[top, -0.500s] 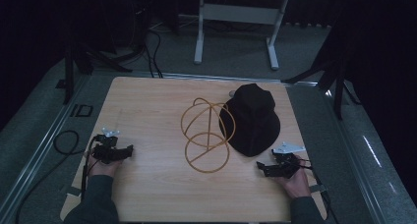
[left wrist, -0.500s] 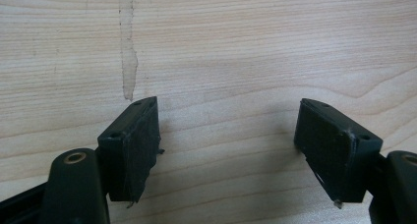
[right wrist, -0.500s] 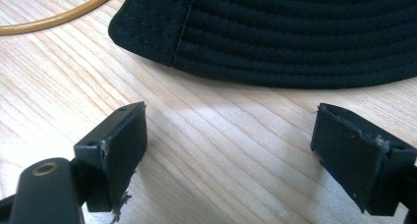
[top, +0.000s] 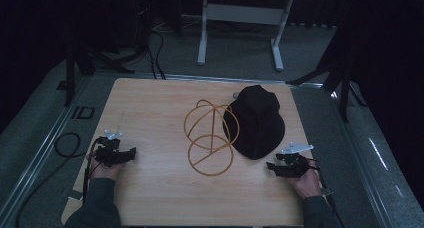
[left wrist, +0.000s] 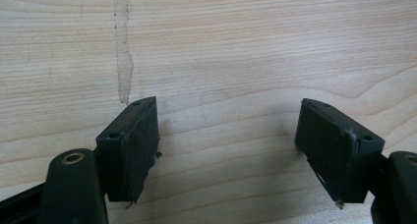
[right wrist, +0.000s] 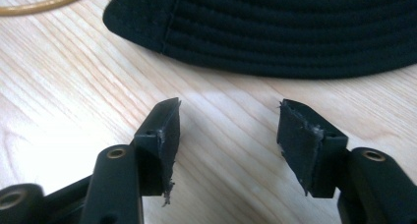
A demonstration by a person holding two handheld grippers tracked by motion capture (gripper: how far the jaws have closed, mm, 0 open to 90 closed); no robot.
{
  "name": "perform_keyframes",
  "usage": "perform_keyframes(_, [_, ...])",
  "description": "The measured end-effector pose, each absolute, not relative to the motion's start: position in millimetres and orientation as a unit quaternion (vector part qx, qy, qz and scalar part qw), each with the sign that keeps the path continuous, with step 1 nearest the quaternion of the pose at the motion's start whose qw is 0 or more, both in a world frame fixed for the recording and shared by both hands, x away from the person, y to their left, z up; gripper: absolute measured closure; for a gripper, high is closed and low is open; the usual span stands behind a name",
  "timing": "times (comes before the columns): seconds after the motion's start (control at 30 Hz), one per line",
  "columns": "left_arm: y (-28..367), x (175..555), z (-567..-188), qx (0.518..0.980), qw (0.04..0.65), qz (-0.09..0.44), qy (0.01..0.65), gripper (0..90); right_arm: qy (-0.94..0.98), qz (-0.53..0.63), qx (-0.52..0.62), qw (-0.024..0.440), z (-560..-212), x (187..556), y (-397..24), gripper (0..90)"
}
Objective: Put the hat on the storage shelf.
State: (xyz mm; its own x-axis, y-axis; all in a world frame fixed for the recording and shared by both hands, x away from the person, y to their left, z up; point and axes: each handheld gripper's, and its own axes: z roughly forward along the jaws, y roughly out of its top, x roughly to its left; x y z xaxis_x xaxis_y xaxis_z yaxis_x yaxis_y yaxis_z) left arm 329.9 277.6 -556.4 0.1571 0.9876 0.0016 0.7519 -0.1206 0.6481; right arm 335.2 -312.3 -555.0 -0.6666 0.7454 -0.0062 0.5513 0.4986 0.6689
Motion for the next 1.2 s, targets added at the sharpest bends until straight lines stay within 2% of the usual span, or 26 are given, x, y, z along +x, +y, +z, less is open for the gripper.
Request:
perform_keyframes(0.63, [277,330,-557,0.715,0.265,0.225,0.606,24.7,0.877,0.289,0.354,0.151,-513,346,-307,45.1])
perform_keyframes(1.2, [277,330,-557,0.716,0.266,0.225,0.606,24.4,0.896,0.240,0.351,0.128,-477,368,-293,51.0])
